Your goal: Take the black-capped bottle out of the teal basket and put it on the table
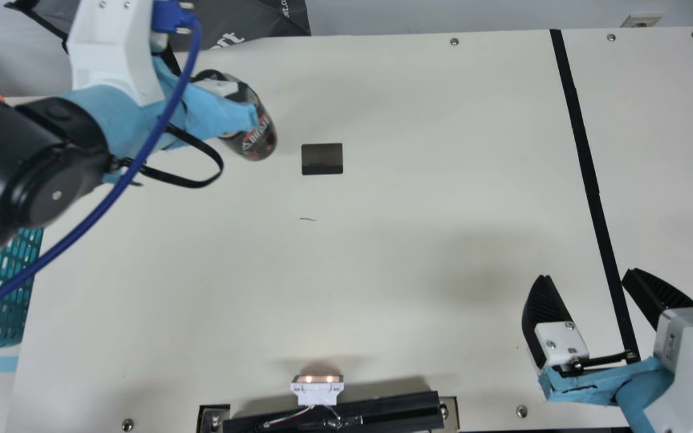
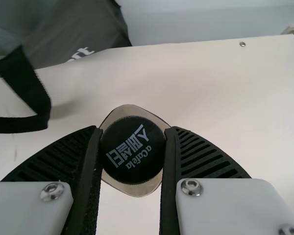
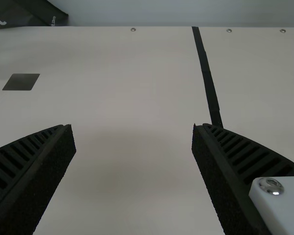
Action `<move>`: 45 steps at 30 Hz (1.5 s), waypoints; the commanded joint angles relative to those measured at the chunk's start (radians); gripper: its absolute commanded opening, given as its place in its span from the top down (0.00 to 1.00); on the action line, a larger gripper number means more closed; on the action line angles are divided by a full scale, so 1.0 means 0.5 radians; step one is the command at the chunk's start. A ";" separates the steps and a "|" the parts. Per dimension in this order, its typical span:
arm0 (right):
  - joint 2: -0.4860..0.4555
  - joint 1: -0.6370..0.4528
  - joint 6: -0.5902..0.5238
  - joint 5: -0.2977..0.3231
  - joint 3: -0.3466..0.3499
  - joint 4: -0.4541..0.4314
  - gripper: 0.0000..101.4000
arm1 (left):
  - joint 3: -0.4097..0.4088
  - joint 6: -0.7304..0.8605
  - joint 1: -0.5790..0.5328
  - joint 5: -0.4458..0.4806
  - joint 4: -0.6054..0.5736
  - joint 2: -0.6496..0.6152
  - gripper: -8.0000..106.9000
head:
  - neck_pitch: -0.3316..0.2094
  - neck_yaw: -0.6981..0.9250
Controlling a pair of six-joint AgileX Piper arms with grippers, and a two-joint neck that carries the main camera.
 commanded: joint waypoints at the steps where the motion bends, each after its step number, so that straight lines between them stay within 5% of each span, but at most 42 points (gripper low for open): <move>1: 0.000 0.000 0.000 0.000 0.000 0.000 0.10 | -0.004 -0.028 -0.044 -0.001 0.014 0.011 0.93 | -0.018 0.017; 22: 0.000 0.000 0.000 0.000 0.000 0.000 0.10 | 0.105 -0.113 -0.280 -0.025 0.015 -0.019 0.93 | -0.018 0.017; 45: 0.000 0.000 0.000 0.001 0.000 0.000 0.10 | 0.419 -0.178 -0.410 -0.121 0.081 -0.160 0.93 | -0.018 0.017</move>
